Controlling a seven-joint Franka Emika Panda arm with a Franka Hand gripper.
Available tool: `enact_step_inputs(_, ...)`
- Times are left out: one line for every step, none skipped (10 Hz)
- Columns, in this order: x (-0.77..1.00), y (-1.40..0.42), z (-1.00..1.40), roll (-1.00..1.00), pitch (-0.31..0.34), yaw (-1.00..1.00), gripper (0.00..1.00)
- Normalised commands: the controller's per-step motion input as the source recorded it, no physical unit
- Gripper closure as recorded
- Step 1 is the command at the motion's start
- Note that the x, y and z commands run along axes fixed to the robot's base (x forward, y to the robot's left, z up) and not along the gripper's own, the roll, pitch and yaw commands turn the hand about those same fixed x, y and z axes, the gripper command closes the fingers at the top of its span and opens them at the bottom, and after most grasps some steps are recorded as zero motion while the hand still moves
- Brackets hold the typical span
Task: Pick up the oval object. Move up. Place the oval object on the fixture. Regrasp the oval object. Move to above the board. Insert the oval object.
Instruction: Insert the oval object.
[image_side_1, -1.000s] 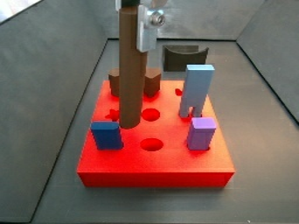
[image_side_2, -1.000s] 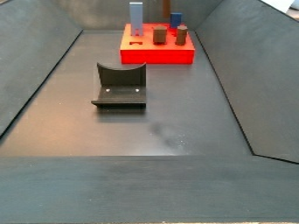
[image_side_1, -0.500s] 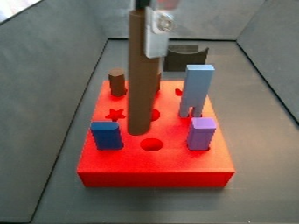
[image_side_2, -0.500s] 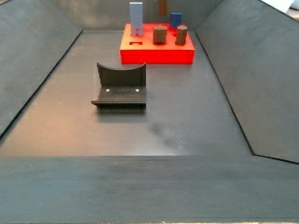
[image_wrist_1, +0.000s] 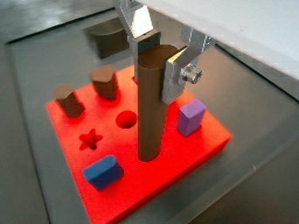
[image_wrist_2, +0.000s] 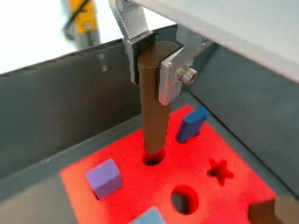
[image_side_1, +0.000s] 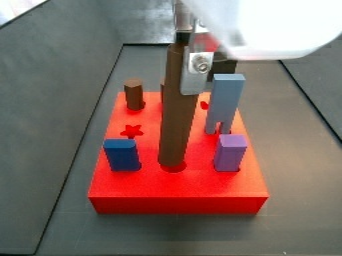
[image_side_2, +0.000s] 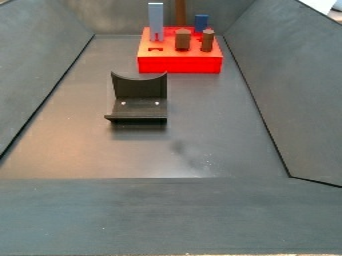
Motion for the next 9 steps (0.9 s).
enact_step_inputs(0.00,0.00,-0.11,0.00,0.000,-1.00,1.00)
enact_step_inputs(0.09,0.00,-0.15,-0.03,0.056,-0.85,1.00)
enact_step_inputs(0.03,0.00,-0.18,-0.10,0.000,-0.22,1.00)
enact_step_inputs(0.05,0.00,-0.22,-0.16,0.000,-0.08,1.00)
enact_step_inputs(0.01,0.00,-0.32,-0.26,-0.019,-0.13,1.00)
enact_step_inputs(0.00,0.01,-0.24,-0.22,-0.006,-0.10,1.00)
enact_step_inputs(0.00,0.05,-0.15,-0.22,0.000,-0.11,1.00)
enact_step_inputs(0.05,0.13,-0.07,-0.17,0.000,-0.09,1.00)
enact_step_inputs(0.07,0.21,-0.03,-0.15,0.000,-0.09,1.00)
